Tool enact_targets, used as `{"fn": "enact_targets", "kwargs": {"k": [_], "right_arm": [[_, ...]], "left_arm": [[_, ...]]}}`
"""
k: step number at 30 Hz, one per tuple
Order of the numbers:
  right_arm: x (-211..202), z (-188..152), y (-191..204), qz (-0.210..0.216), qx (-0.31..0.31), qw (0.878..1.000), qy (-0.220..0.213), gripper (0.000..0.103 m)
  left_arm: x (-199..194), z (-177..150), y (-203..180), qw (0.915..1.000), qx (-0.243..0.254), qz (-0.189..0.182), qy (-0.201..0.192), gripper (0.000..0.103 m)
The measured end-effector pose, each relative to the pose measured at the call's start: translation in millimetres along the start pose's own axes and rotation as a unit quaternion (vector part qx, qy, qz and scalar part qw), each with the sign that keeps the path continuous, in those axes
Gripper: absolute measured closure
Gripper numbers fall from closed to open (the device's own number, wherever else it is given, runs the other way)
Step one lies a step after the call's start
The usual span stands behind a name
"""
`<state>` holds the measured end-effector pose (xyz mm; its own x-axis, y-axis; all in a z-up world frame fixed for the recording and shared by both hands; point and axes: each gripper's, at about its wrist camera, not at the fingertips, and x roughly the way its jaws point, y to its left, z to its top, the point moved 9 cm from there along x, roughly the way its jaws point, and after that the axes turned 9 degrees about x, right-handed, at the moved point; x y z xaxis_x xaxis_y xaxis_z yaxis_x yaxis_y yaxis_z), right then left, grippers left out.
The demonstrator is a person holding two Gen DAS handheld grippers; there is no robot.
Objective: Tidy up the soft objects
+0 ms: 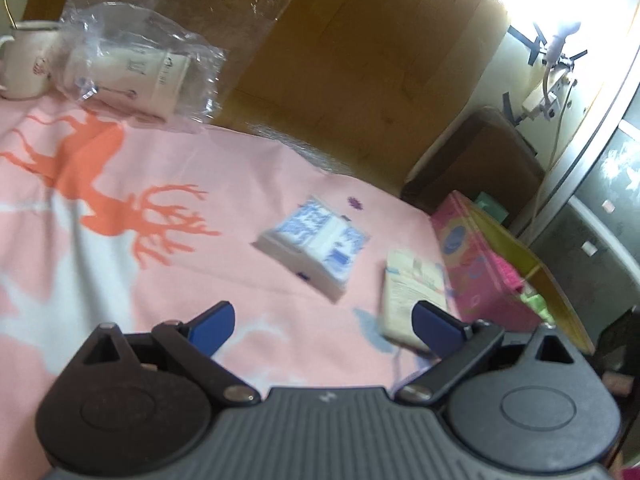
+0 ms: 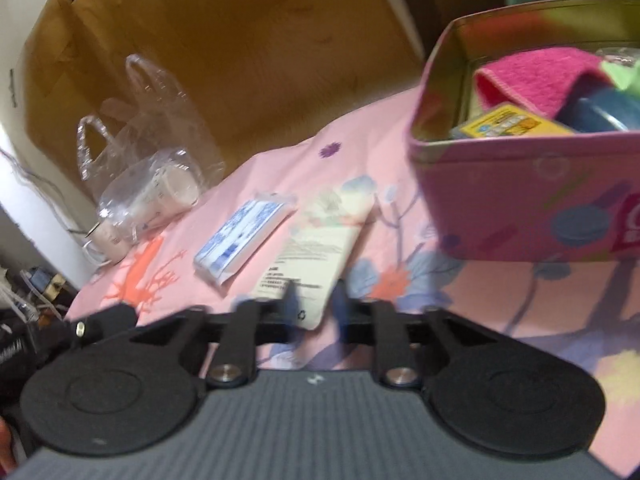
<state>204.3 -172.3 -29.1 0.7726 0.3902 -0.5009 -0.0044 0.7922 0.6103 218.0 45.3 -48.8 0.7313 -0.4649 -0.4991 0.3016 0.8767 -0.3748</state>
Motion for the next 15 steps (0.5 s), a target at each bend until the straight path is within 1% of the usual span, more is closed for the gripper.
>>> {"fn": "enact_targets", "kwargs": {"k": [2, 3, 4, 6, 8, 10, 13, 14, 15], "right_arm": [[-8, 0, 11, 0.006, -0.028, 1.0, -0.012, 0.095], [-16, -1, 22, 0.01, -0.055, 0.998, -0.023, 0.096], [-23, -3, 32, 0.012, -0.083, 0.996, -0.032, 0.097], [-34, -11, 52, 0.011, -0.153, 0.987, -0.049, 0.1], [-42, -28, 75, 0.002, -0.241, 0.968, -0.069, 0.1], [-42, -57, 97, 0.002, -0.318, 0.946, -0.069, 0.1], [-36, -99, 118, 0.014, -0.388, 0.92, -0.053, 0.098], [-32, -111, 122, 0.017, -0.404, 0.914, -0.043, 0.095], [-29, -122, 124, 0.026, -0.413, 0.91, -0.023, 0.094]], "left_arm": [[3, 3, -4, 0.9999, -0.013, -0.011, 0.0, 0.005], [2, 3, -6, 0.9997, -0.018, -0.015, -0.001, 0.005], [0, 4, -7, 0.9997, -0.02, -0.016, -0.003, 0.004], [-6, 4, -9, 0.9996, -0.021, -0.014, -0.008, 0.003], [-17, 2, -11, 0.9994, -0.024, -0.022, -0.014, 0.001], [-26, -1, -13, 0.999, -0.024, -0.032, -0.017, 0.001], [-35, -10, -15, 0.9987, -0.03, -0.039, -0.013, 0.002], [-37, -14, -13, 0.9987, -0.035, -0.036, -0.009, 0.006], [-37, -16, -11, 0.9987, -0.038, -0.033, -0.005, 0.009]]}}
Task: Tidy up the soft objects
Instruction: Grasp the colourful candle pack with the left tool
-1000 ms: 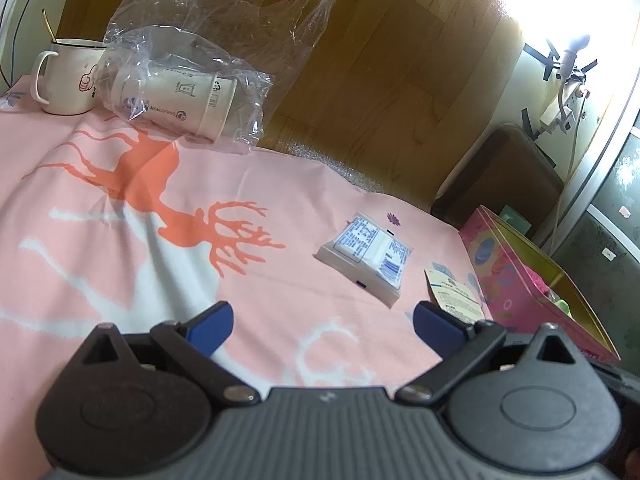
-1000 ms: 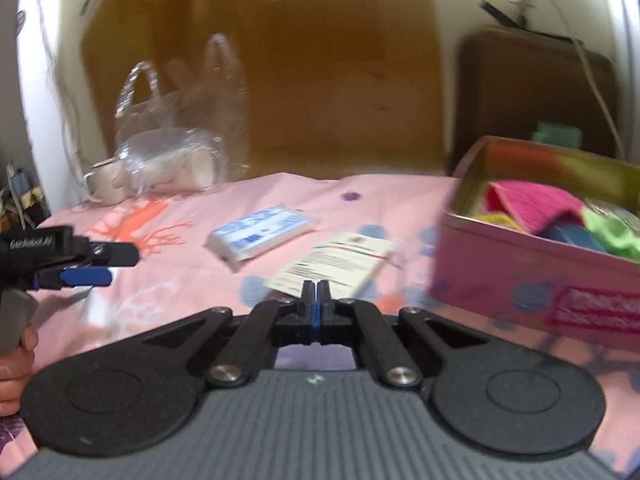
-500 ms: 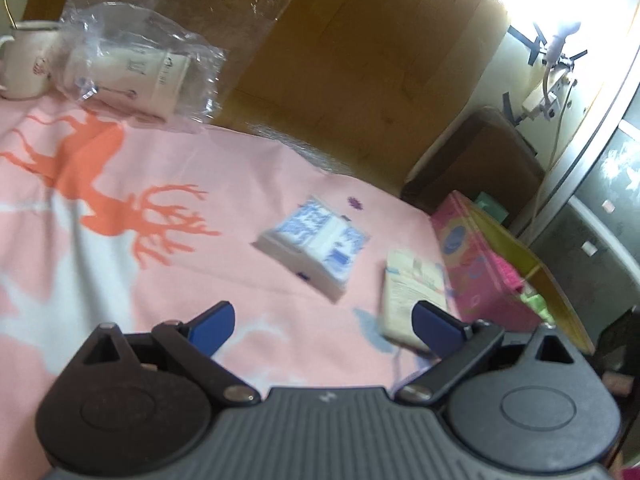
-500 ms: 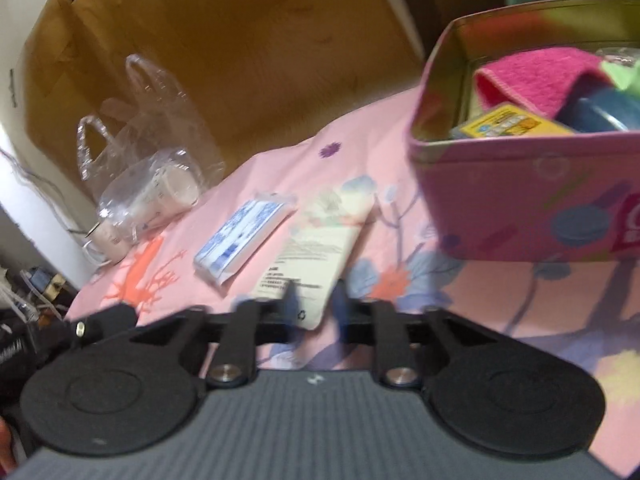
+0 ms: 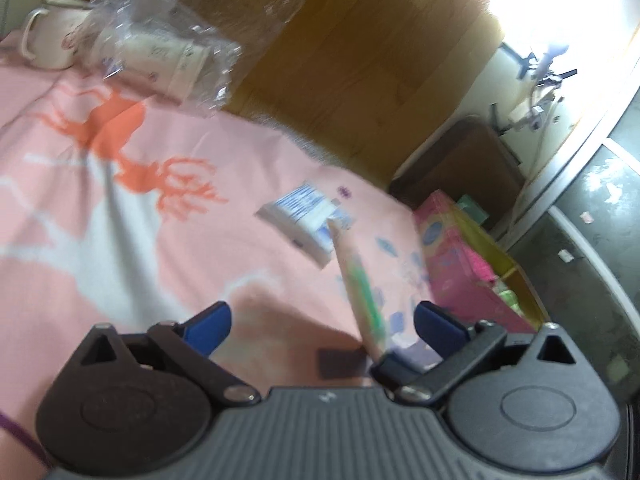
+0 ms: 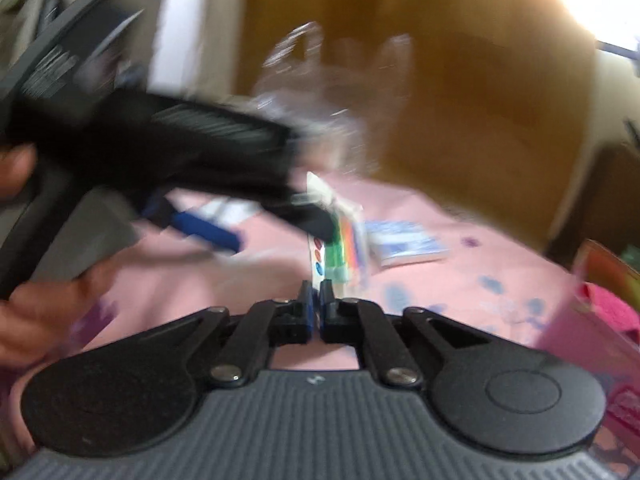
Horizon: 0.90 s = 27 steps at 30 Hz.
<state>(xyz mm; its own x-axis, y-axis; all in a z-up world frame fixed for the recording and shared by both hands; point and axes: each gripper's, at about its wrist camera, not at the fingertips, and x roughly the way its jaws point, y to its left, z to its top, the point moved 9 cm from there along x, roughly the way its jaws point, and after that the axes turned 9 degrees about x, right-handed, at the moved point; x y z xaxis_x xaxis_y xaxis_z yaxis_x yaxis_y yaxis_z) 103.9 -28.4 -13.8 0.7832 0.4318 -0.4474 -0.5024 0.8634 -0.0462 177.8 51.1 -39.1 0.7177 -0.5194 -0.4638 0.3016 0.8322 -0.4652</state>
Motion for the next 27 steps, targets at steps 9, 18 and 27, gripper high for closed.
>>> {"fn": "enact_targets", "kwargs": {"k": [9, 18, 27], "right_arm": [[-4, 1, -25, 0.033, 0.061, 0.998, 0.004, 0.026], [34, -11, -38, 0.057, 0.092, 0.992, 0.058, 0.031], [-3, -19, -44, 0.059, 0.17, 0.983, 0.022, 0.034]], "left_arm": [[-4, -14, 20, 0.9991, -0.02, 0.024, 0.03, 0.03], [-4, -25, 4, 0.999, -0.017, 0.016, 0.039, 0.026], [1, -33, -12, 0.9989, 0.009, 0.025, 0.039, 0.061]]}}
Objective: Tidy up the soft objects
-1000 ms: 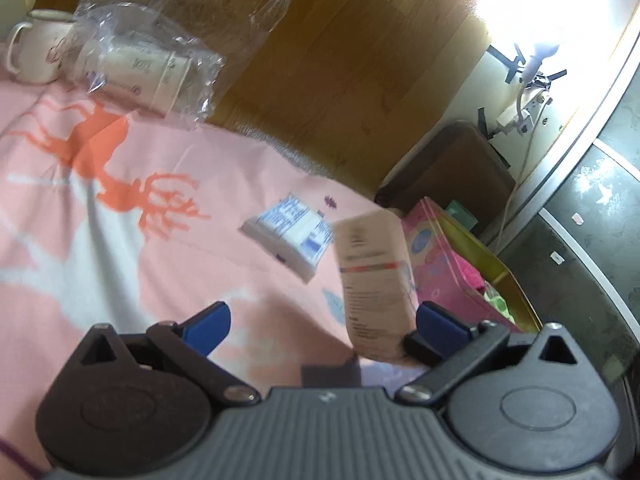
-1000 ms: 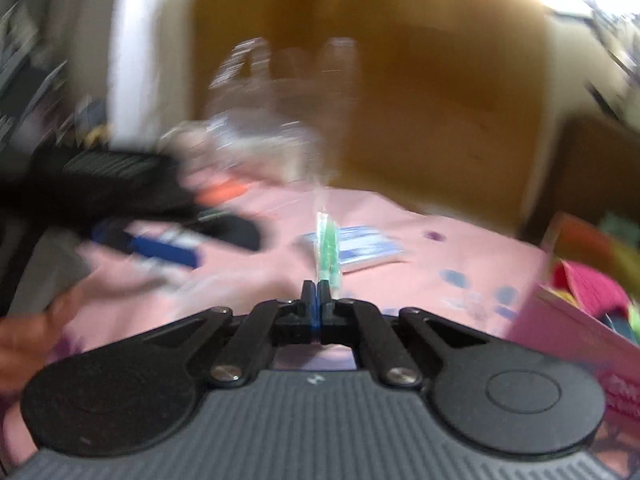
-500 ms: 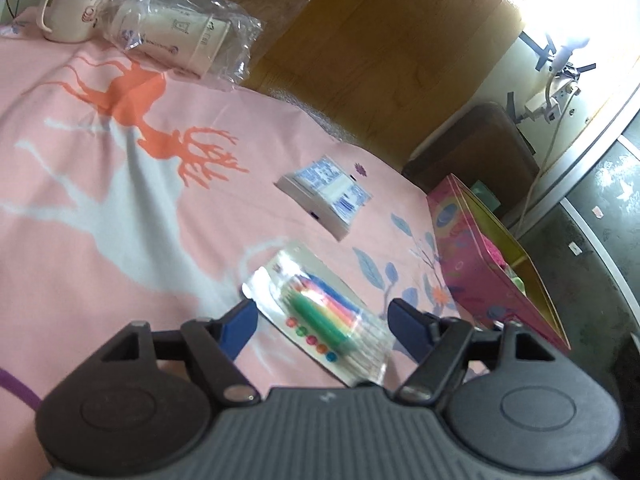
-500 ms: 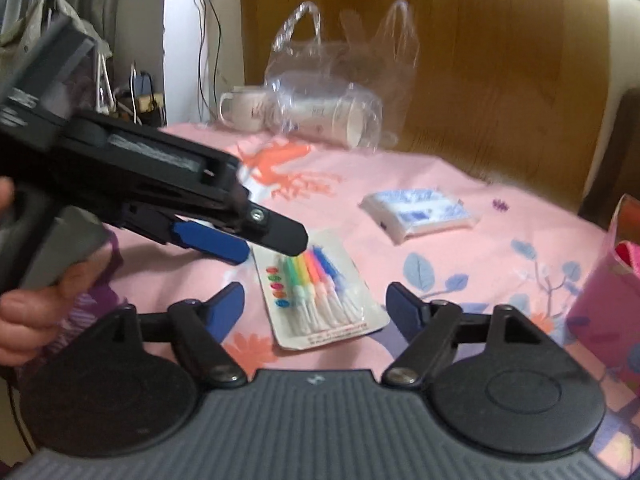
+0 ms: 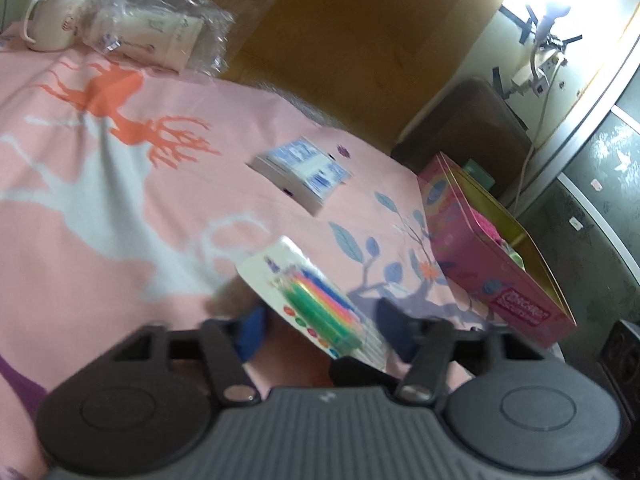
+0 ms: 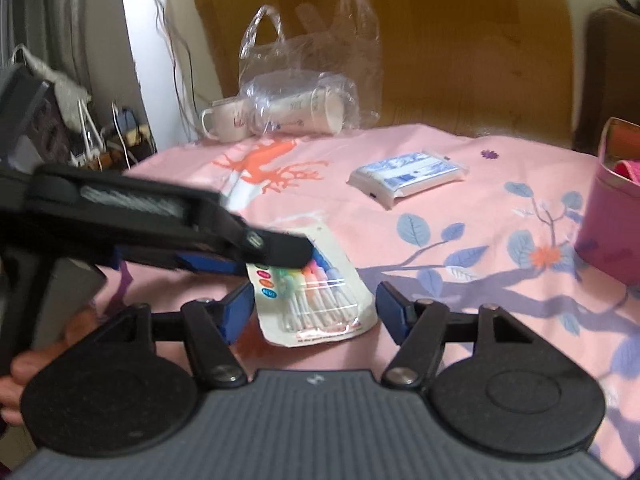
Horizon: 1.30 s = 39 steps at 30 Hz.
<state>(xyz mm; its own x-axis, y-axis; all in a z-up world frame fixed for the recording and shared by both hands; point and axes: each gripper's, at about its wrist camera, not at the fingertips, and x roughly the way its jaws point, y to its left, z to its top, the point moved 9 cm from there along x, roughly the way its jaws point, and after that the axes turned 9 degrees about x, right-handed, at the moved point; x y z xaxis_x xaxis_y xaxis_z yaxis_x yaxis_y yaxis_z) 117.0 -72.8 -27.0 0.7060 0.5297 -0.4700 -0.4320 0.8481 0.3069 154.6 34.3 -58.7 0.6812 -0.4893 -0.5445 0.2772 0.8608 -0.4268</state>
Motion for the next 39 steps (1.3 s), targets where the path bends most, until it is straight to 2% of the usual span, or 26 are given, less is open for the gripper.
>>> {"fn": "enact_targets", "kwargs": {"k": [5, 9, 10, 11, 13, 16, 18, 20, 22, 25, 26, 28, 31, 32, 35, 39], "right_arm": [[-8, 2, -9, -0.024, 0.003, 0.999, -0.027, 0.035], [-32, 21, -22, -0.049, -0.007, 0.995, -0.085, 0.035], [-38, 26, -27, -0.058, -0.011, 0.993, -0.1, 0.045], [-44, 32, -32, -0.065, -0.017, 0.991, -0.112, 0.099], [-55, 43, -49, -0.097, -0.013, 0.986, -0.132, 0.094], [-71, 57, -87, -0.13, 0.017, 0.979, -0.154, 0.095], [-83, 61, -108, -0.135, 0.047, 0.976, -0.162, 0.095], [-94, 62, -125, -0.133, 0.067, 0.974, -0.168, 0.093], [-102, 56, -141, -0.137, 0.08, 0.974, -0.164, 0.092], [-96, 43, -150, -0.109, 0.104, 0.98, -0.131, 0.086], [-90, 40, -151, -0.1, 0.11, 0.982, -0.119, 0.08], [-76, 35, -152, -0.068, 0.141, 0.983, -0.092, 0.066], [-54, 34, -150, 0.003, 0.223, 0.973, -0.058, 0.065], [-46, 34, -149, 0.018, 0.246, 0.968, -0.048, 0.065], [-24, 37, -141, 0.045, 0.291, 0.955, -0.029, 0.065], [-2, 41, -141, 0.036, 0.322, 0.946, -0.023, 0.065]], "left_arm": [[11, -5, -25, 0.9998, 0.009, -0.015, 0.008, 0.072], [10, 7, -49, 0.9988, 0.03, -0.038, 0.0, 0.073], [10, 13, -59, 0.9982, 0.037, -0.046, -0.003, 0.075], [12, 20, -68, 0.9976, 0.045, -0.052, -0.007, 0.076], [19, 33, -94, 0.995, 0.069, -0.071, -0.011, 0.076], [34, 48, -140, 0.989, 0.109, -0.099, -0.012, 0.076], [47, 57, -173, 0.9827, 0.142, -0.118, -0.015, 0.076], [60, 65, -195, 0.9798, 0.159, -0.121, -0.013, 0.075], [66, 71, -206, 0.9792, 0.158, -0.127, -0.013, 0.067], [69, 77, -197, 0.9811, 0.171, -0.088, -0.023, 0.054], [72, 80, -187, 0.982, 0.175, -0.066, -0.024, 0.048], [80, 85, -165, 0.985, 0.169, -0.031, -0.013, 0.045], [93, 92, -126, 0.988, 0.153, -0.005, 0.017, 0.03], [99, 94, -114, 0.9883, 0.15, 0.004, 0.028, 0.03], [118, 102, -87, 0.9879, 0.14, -0.01, 0.065, 0.031], [145, 104, -81, 0.9799, 0.157, -0.059, 0.108, 0.037]]}}
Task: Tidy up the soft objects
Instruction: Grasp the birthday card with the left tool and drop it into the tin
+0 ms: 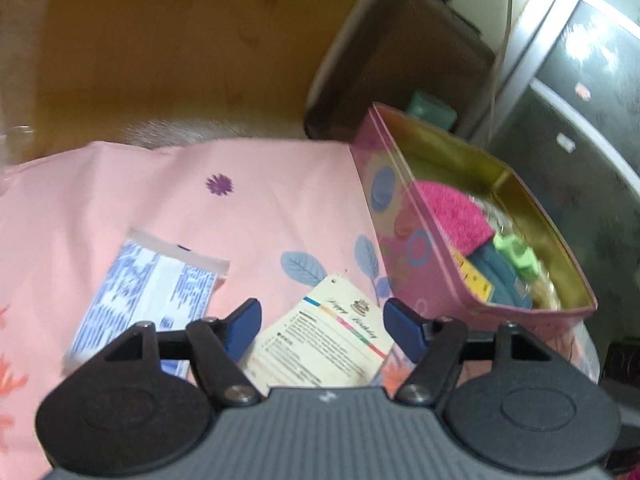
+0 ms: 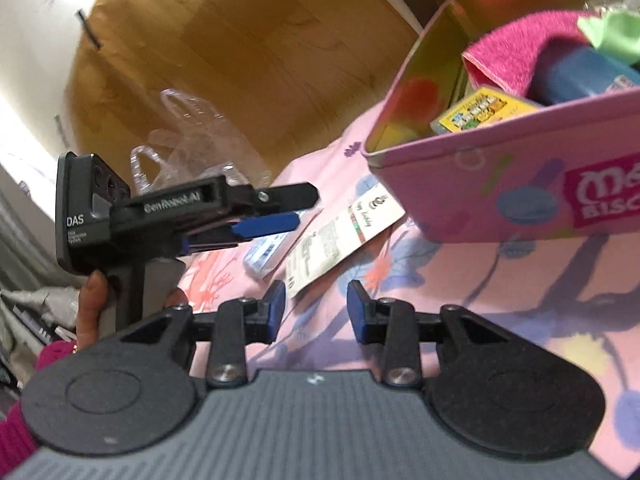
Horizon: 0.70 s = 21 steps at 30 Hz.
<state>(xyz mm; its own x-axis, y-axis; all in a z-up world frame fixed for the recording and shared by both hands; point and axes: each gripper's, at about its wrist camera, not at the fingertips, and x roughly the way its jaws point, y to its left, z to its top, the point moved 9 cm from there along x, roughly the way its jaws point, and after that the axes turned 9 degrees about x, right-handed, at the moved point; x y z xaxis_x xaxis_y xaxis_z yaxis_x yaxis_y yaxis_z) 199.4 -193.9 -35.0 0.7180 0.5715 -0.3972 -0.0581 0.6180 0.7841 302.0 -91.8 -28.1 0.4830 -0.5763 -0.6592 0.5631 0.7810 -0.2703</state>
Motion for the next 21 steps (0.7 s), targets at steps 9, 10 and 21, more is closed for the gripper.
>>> {"fn": "enact_targets", "kwargs": {"k": [9, 10, 21], "right_arm": [[30, 5, 7, -0.014, 0.022, 1.0, -0.01, 0.068], [34, 3, 10, -0.013, 0.017, 1.0, -0.005, 0.074], [-8, -1, 37, 0.015, -0.062, 0.997, -0.039, 0.083]], "left_arm": [[26, -7, 23, 0.9971, -0.02, -0.071, 0.017, 0.051], [25, -10, 22, 0.9959, -0.029, -0.085, 0.013, 0.058], [-26, -35, 1, 0.9873, -0.114, -0.103, -0.042, 0.059]]}}
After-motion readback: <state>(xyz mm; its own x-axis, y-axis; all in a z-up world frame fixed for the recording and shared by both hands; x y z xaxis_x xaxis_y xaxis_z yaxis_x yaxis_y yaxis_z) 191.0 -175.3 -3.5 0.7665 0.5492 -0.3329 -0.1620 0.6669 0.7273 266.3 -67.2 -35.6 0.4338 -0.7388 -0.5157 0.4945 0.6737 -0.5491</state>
